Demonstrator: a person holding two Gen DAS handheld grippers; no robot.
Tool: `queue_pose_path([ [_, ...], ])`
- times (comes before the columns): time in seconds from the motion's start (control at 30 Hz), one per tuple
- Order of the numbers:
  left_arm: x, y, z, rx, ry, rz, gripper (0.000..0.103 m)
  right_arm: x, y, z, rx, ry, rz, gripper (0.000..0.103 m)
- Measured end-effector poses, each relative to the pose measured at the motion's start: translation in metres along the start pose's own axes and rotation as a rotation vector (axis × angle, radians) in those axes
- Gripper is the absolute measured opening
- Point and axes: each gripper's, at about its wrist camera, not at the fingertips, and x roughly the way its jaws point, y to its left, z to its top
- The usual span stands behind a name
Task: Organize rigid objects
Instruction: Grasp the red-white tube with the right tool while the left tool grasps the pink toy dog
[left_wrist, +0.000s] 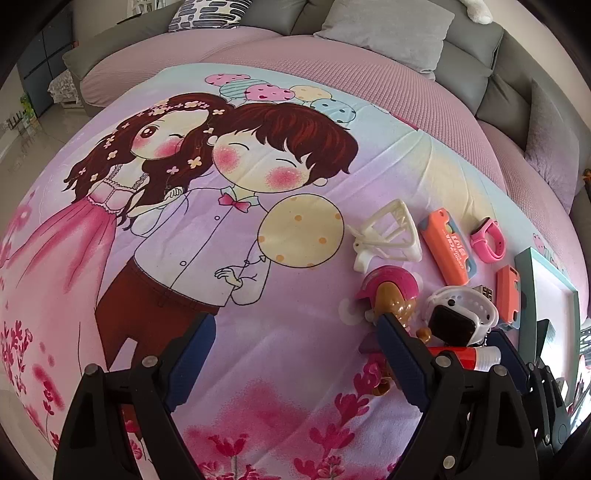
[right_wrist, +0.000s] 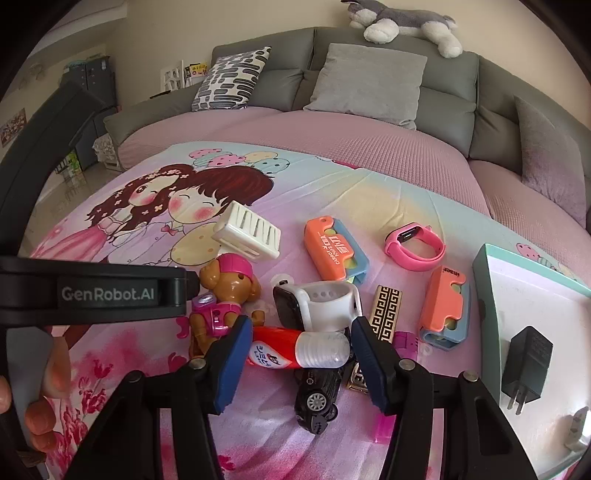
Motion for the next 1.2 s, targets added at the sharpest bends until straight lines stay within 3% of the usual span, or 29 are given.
queue_pose_path([
  [0.33, -0.002, -0.003, 0.002, -0.045, 0.005, -0.132, 0.089, -0.001, -0.017, -0.002, 0.060, 0.007, 0.044, 0.058],
  [0.57, 0.012, -0.019, 0.000, -0.017, 0.031, -0.152, 0.089, 0.002, -0.019, -0.004, 0.088, 0.023, 0.076, 0.057],
  [0.93, 0.028, -0.034, 0.000, 0.022, 0.016, -0.156, 0.088, 0.001, -0.025, -0.004, 0.160, 0.020, 0.136, 0.043],
  [1.03, 0.029, -0.037, 0.002, 0.024, 0.011, -0.180, 0.078, -0.001, -0.030, -0.004, 0.193, 0.013, 0.155, 0.040],
  [1.2, 0.030, -0.040, 0.002, 0.027, 0.001, -0.181, 0.052, -0.003, -0.035, -0.004, 0.239, 0.001, 0.172, 0.036],
])
